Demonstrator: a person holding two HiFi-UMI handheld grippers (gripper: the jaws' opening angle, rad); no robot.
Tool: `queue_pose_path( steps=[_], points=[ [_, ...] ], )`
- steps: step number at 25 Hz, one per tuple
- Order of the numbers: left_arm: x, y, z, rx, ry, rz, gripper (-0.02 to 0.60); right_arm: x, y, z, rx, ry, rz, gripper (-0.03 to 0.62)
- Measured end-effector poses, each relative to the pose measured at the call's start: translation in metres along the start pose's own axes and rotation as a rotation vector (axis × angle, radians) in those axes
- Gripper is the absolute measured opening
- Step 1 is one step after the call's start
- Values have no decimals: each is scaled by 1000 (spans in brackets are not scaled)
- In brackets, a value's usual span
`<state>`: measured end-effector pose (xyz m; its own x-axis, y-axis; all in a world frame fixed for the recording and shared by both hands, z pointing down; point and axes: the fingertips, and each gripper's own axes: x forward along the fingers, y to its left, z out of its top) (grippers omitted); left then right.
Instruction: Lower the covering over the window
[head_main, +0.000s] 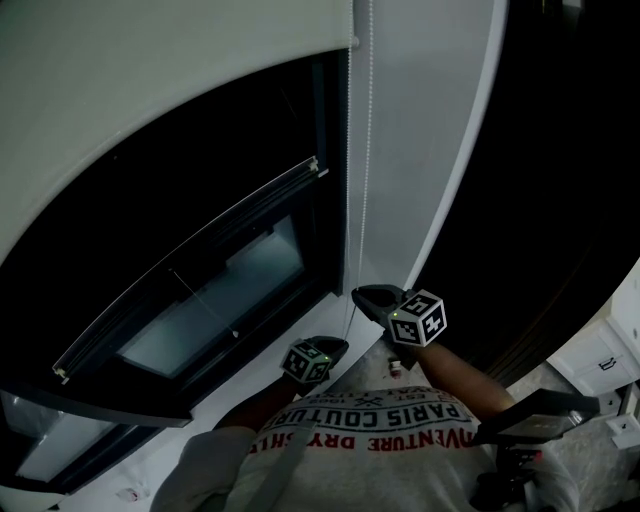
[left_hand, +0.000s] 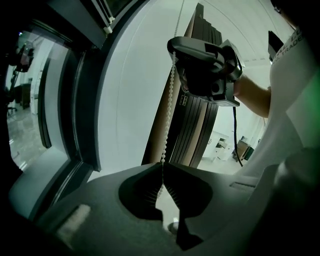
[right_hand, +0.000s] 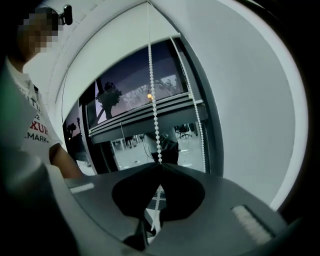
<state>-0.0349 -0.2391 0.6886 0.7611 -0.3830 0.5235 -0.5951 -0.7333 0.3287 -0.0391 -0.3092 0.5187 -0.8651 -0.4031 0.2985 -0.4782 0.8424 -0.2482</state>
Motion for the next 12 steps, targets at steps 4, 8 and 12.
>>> queue_pose_path(
  steps=[4, 8, 12],
  points=[
    [0, 0, -7, -8, 3, -2, 29, 1, -1, -6, 19, -2, 5, 8],
    [-5, 4, 3, -19, -38, -4, 92, 1, -3, -5, 20, -8, 6, 8],
    [-20, 13, 29, -18, -122, -17, 103, -1, -4, -7, 23, -17, 5, 8]
  ],
)
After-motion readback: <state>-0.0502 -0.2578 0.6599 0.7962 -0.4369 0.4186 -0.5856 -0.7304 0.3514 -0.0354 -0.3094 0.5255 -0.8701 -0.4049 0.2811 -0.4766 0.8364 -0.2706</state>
